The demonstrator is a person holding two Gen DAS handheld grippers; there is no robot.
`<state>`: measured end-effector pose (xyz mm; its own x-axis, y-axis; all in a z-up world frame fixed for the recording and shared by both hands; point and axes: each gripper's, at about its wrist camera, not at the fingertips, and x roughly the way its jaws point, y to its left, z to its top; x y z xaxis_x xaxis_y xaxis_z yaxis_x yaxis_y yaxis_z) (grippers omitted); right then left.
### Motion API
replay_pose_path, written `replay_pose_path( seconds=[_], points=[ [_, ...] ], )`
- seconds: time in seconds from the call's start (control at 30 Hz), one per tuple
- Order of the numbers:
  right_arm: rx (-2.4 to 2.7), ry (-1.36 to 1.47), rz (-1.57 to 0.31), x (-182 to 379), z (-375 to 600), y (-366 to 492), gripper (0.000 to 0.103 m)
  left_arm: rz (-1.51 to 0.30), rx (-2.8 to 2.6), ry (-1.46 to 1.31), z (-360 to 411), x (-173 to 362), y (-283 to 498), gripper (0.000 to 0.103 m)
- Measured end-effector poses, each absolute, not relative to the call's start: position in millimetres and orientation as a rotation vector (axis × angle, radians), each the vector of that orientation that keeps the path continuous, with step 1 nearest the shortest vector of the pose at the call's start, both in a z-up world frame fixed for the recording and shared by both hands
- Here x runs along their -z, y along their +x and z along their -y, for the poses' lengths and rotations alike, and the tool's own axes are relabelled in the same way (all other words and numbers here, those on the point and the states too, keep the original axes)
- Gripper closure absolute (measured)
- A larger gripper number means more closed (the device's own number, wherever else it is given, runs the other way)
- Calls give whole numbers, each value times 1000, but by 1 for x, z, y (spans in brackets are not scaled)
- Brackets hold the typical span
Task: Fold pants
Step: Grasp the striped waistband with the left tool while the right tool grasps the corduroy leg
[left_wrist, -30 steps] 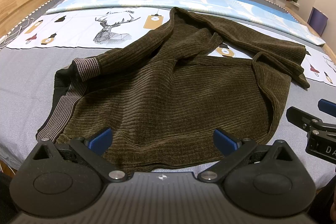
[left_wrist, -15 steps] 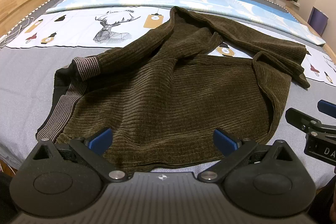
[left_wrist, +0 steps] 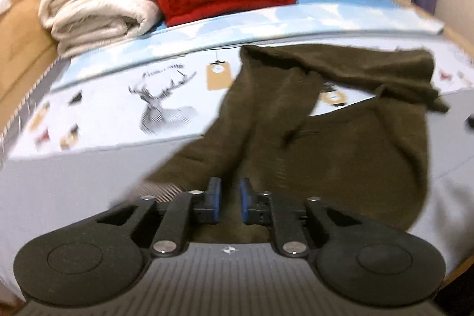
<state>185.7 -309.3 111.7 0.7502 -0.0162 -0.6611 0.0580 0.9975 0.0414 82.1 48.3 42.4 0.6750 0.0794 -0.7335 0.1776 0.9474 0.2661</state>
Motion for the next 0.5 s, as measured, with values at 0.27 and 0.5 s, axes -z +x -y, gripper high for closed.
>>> replay_pose_path(
  seconds=[0.27, 0.5],
  points=[
    [23, -17, -795, -84, 345, 260, 31, -1008, 215, 329, -92, 18, 130, 32],
    [-9, 97, -944, -32, 344, 333, 30, -992, 211, 529, -95, 40, 154, 75]
  ],
)
